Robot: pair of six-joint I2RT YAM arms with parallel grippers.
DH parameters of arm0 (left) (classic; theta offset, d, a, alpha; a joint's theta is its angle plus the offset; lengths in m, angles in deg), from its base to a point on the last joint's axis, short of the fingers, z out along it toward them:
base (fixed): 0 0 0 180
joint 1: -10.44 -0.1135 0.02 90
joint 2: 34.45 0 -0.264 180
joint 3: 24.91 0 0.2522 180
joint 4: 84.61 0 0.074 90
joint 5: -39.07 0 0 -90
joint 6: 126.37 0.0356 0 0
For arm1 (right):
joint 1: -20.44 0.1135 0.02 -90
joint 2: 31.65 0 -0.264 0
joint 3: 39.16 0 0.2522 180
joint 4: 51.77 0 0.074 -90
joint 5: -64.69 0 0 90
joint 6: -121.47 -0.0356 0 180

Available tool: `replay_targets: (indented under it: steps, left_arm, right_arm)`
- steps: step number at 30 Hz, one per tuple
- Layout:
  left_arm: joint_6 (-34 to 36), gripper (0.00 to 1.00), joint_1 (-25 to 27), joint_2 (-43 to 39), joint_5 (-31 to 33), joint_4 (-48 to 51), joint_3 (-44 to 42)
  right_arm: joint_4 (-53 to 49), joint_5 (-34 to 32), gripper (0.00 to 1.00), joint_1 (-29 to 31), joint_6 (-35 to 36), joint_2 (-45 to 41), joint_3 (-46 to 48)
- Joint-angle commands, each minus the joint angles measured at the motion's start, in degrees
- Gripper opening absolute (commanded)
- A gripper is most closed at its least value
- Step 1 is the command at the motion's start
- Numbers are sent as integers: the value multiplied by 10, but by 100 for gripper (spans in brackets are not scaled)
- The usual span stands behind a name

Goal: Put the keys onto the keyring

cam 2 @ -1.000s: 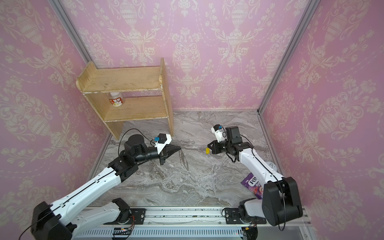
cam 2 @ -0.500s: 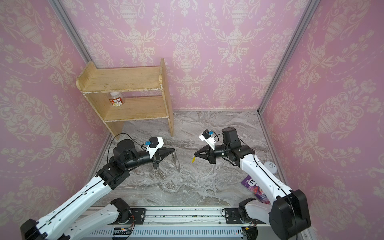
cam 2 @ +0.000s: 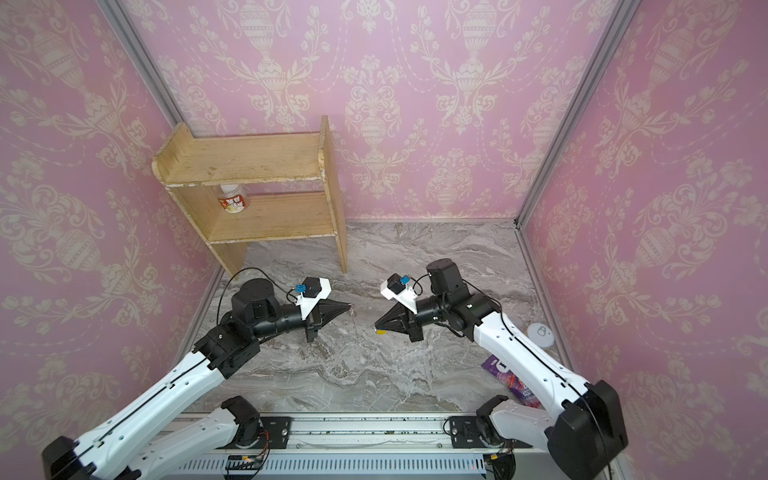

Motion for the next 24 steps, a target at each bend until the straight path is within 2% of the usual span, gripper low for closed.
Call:
replay_targets:
  steps: [1,5,12,17,24]
  left_arm:
    - [17,0,-6,-20,2,24,12]
    - [27,0,-6,-28,11,46,15]
    - [33,0,-6,-36,22,57,5]
    - [49,0,-6,-44,35,86,9]
    - [56,0,-6,-50,40,96,11]
  right_arm:
    - [49,-53,0,34,-37,28,35]
    - [51,-118,0,51,-60,79,37]
    - [122,-211,0,70,-199,150,70]
    - [51,-294,0,67,-231,211,44]
    - [-16,-341,0,67,-257,266,-5]
